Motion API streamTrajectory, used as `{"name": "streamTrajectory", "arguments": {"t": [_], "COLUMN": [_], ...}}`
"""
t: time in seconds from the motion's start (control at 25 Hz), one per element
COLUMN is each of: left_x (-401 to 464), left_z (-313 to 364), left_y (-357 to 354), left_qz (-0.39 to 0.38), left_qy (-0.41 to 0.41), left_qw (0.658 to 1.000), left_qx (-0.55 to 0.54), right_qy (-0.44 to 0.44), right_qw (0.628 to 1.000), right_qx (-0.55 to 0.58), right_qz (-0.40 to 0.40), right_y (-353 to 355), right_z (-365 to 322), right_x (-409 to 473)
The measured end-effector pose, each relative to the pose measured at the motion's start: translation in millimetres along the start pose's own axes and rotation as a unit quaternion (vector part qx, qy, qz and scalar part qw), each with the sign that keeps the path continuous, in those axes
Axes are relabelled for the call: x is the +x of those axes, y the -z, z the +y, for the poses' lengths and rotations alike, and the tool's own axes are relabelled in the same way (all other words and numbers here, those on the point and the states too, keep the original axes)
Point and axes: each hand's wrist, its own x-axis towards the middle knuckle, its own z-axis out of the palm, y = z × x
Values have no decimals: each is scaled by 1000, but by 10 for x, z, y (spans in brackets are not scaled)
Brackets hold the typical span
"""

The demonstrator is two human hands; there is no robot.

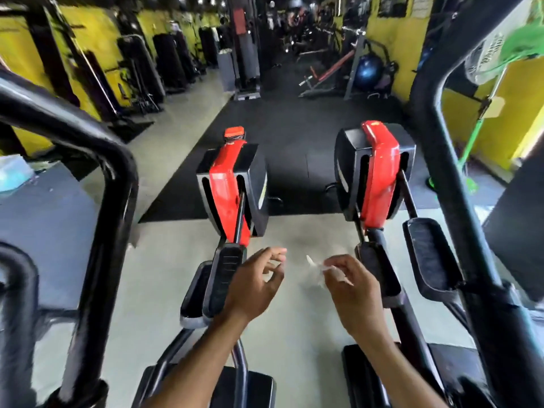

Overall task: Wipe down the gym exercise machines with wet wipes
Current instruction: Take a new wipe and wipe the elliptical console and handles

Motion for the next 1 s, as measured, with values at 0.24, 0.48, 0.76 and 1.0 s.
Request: {"name": "streamTrajectory", "arguments": {"t": [0.24, 0.48, 0.76, 1.0], "left_x": [840, 1813, 2862, 3322], "left_z": [-83, -76, -226, -379], "left_y": [-594, -1045, -1549, -1823], "left_qz": [-56, -131, -220, -287], "left_qy": [-25, -63, -116, -153], "left_qw": [998, 989, 968, 945], "left_qx": [28, 34, 16, -27], "right_qy": [-64, -113, -57, -78], "right_qw": [998, 987, 979, 965], "right_qx": [21, -76, -127, -140], "right_qz": [12, 88, 146, 206], "right_y": [174, 331, 325, 394], "right_z": [295, 536, 606, 812], "right_x": [372, 865, 1551, 1821]}}
